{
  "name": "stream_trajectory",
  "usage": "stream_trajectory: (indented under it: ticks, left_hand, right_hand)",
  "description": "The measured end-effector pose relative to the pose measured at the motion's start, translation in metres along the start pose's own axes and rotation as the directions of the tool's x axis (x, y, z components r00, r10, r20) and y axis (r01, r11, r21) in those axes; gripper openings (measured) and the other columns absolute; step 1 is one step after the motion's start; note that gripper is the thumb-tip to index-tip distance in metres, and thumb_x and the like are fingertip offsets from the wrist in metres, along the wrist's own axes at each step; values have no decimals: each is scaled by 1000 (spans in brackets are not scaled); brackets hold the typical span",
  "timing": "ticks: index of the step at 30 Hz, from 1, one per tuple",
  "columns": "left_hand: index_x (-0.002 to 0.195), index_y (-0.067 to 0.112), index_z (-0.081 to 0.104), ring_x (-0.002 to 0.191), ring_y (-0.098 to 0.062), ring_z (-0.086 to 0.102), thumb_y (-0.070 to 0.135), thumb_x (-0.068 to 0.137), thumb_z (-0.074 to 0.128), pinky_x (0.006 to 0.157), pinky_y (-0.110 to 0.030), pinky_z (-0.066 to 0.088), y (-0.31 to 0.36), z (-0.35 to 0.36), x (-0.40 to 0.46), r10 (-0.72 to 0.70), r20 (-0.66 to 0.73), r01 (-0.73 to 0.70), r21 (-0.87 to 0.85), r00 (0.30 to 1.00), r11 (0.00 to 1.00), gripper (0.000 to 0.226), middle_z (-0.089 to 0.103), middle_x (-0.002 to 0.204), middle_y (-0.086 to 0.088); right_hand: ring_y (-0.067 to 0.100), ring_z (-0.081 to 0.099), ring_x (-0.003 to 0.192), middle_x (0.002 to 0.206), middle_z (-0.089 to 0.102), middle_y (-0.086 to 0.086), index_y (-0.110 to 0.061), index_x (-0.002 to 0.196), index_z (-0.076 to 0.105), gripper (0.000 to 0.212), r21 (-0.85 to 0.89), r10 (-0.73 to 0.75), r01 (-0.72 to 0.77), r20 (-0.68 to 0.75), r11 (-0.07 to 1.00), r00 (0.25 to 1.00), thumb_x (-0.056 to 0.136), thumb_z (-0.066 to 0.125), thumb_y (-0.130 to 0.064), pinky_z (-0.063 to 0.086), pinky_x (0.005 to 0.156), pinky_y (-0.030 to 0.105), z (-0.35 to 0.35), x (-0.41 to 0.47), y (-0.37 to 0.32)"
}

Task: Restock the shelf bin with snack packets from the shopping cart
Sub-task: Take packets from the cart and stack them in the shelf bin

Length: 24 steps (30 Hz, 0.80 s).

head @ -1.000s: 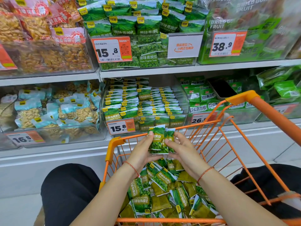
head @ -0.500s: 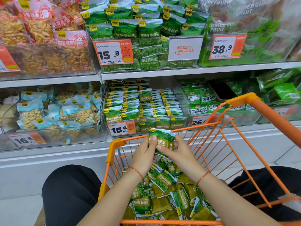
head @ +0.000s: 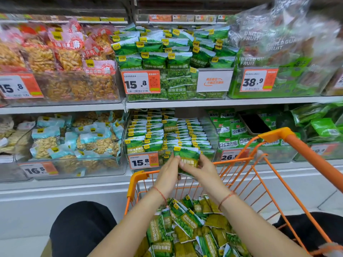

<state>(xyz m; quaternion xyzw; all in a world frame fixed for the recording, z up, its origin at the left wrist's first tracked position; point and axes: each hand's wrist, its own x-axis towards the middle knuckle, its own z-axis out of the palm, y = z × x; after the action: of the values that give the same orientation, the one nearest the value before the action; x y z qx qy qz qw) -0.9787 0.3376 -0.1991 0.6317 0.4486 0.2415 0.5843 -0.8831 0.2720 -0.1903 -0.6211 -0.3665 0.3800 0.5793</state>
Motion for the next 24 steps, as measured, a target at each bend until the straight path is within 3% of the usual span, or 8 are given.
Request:
stream_trajectory:
  ticks: [2,4,6,10,15,18,22,24]
  left_hand:
    - [133,4,48,122,-35,49,40,102,28,83,-31,49,14,-10,14,68,19,-69,73,998,995,51,47,140,-20]
    - [130,19,52,128,-25,45,46,101,26,100,-32,38,27,-24,29,221,31,-222,235,975,946,47,51,137,-6]
    - [142,18,40,135,-22,37,50,100,25,106,-32,30,33,-44,50,392,-8,-337,496,920,800,55,45,144,-4]
    - [142,11,39,130,-28,38,62,88,5,108,-41,28,18,-90,94,541,-96,-205,859,835,469,81,51,135,-13]
    - [135,5,48,128,-30,46,57,94,10,111,-40,14,-20,-107,124,521,-75,-80,960,851,269,77,55,132,-14]
    - [126,3,58,117,-33,56,50,98,17,105,-39,21,-27,-103,127,597,-85,-92,961,798,259,69,62,122,-16]
    - [122,3,61,117,-32,56,50,98,16,104,-38,24,-27,-101,129,636,-102,-99,957,765,273,69,62,123,-16]
    - [122,3,61,118,-32,55,50,98,18,105,-38,24,-29,-102,130,632,-98,-98,958,768,269,67,61,124,-17]
  right_hand:
    - [26,63,104,107,67,6,-8,108,55,49,8,-3,3,8,1000,1000,73,80,-29,48,98,41,-1,18,-9]
    - [18,57,110,116,57,-6,-8,116,48,51,0,4,-4,29,1000,1000,78,78,-23,40,102,33,-4,39,-19]
    - [19,41,129,136,43,-1,-7,145,30,86,-9,-32,32,-9,999,999,76,79,-26,34,108,34,-10,67,-21]
    - [22,29,140,153,29,9,-6,149,20,91,-81,-18,14,-55,997,998,79,76,-24,28,109,33,-21,114,-24]
    - [19,44,127,140,44,6,-1,144,31,89,-105,49,-52,-30,993,998,74,80,-25,34,106,32,-19,167,-14]
    - [14,43,120,126,44,-1,1,143,30,85,-146,77,-78,-8,986,997,77,79,-21,32,104,28,-9,191,-8]
    - [25,44,131,142,45,7,-5,143,33,113,-221,75,-61,56,973,996,53,88,-45,35,110,45,5,214,3]
    - [27,40,134,147,39,11,-6,144,31,100,-243,81,-66,53,968,995,65,86,-31,34,111,43,11,220,8]
